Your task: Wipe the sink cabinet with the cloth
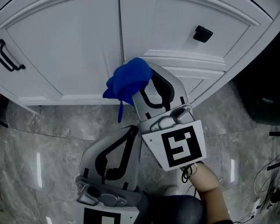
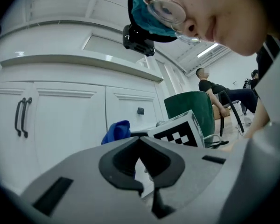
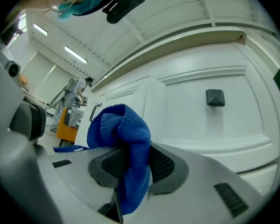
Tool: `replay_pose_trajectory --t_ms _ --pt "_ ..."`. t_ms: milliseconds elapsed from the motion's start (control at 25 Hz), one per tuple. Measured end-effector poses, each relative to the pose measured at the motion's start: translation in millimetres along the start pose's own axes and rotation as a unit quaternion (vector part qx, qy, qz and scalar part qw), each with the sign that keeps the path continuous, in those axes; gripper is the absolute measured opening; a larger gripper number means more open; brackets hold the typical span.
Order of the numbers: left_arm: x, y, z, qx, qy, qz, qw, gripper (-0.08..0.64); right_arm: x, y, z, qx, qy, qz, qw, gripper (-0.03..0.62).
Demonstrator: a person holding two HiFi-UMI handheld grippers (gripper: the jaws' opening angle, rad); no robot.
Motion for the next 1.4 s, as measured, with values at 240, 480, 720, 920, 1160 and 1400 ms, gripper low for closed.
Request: replay_pose_trajectory --t_ms 240,480,720,920,1160,1400 --pt "2.9 5.8 0.7 -0.007 -0.005 0.009 0.9999 0.0 -11.2 14.4 5.5 0.007 0.021 -0.011 1.0 0.115" --pt "10.0 12.4 3.9 -0.02 -0.011 0.025 0.9994 0.0 -13.7 12.4 5.2 0.014 0.018 -0.009 1.0 0.115" --pt "18.8 18.0 8.7 -0.043 -0.017 0.047 0.9978 0.0 -12.6 12.4 8.2 0.012 0.013 -0.005 1.0 0.115" --pt "7.9 21.8 -4.4 -0.015 -0.019 -0.005 0.9997 0.0 -9.6 13.8 10.0 0.018 0.016 0.005 1.0 0.115" --pt "-13.4 39.0 -21.4 0.076 -0.009 -0.035 0.9965 0.0 -4.9 12.0 16.5 0.033 0.028 0.012 0.999 0.115" --pt "-24.0 23.0 -42.2 0.027 -0.053 -0.088 0.9944 0.0 -6.5 8.5 16.0 0.041 0.041 -0.046 0.997 0.115"
Point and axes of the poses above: the fingertips, and each gripper's own axes: x backward along the fingers, z to its right, y out of its underside, the point moved 7 cm from there along x, backward along the fingers, and after that the axes turned 15 degrees about -x, right-handed, at the moved point
